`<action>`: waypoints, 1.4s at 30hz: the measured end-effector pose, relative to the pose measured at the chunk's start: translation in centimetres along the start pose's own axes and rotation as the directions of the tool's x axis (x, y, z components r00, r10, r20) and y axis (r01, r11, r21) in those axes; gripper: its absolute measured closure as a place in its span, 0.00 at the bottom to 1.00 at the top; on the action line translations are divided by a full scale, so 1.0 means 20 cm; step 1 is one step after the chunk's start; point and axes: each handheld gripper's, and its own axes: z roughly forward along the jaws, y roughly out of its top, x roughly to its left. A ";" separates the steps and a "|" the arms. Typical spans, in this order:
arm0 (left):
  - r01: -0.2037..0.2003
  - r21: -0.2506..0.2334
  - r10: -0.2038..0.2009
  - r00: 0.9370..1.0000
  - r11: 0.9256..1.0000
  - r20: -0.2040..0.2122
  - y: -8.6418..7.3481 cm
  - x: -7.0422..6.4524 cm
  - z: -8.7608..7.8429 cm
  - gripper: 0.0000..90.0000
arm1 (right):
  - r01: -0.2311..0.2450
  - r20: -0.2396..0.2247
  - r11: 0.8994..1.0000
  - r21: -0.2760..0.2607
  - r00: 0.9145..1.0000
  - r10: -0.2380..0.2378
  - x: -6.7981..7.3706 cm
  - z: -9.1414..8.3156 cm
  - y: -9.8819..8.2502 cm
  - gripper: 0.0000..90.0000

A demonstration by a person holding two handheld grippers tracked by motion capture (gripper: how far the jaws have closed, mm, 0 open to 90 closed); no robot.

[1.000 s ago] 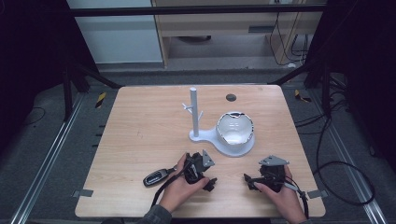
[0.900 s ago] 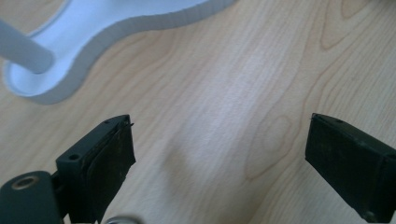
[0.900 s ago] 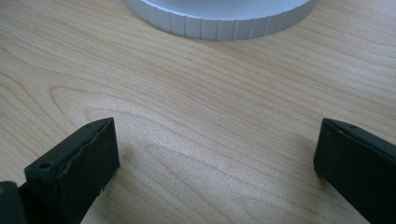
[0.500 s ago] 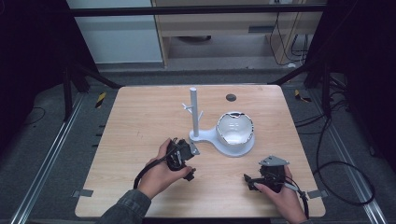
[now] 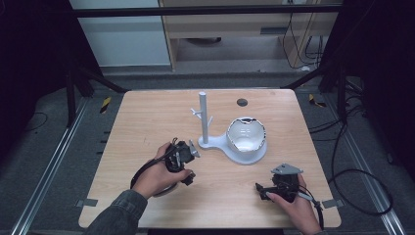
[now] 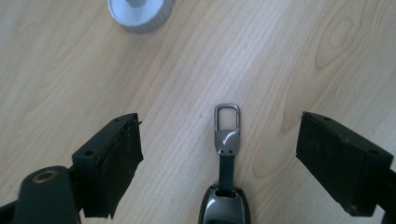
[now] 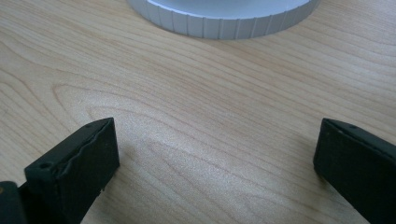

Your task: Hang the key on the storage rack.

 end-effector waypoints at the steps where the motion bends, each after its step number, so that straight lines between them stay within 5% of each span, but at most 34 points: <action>1: -0.003 0.018 0.003 1.000 1.000 0.011 -0.01 0.00 0.00 0.15 | 0.001 0.000 1.000 0.000 1.000 -0.001 0.00 0.00 0.00 0.00; 8: -0.017 0.110 0.009 0.997 0.994 0.075 -0.05 0.00 0.04 0.12 | 0.001 0.001 1.000 0.000 1.000 -0.001 0.00 0.00 0.00 0.00; 16: -0.019 0.162 0.002 0.995 0.987 0.103 -0.06 0.02 0.08 0.21 | 0.000 0.001 1.000 0.000 1.000 0.000 0.00 0.00 0.00 0.00; 30: 0.003 0.222 -0.036 0.989 0.975 0.146 -0.06 0.06 0.18 0.53 | 0.000 0.000 1.000 0.000 1.000 0.000 0.00 0.00 0.00 0.00; 37: -0.014 0.263 -0.028 0.987 0.965 0.156 -0.05 0.07 0.21 0.62 | -0.001 -0.001 1.000 0.001 1.000 0.001 0.00 0.00 0.00 0.00; 42: -0.010 0.256 -0.033 0.986 0.967 0.161 -0.07 0.08 0.22 0.66 | 0.000 -0.004 1.000 0.001 1.000 0.000 0.00 0.00 0.00 0.00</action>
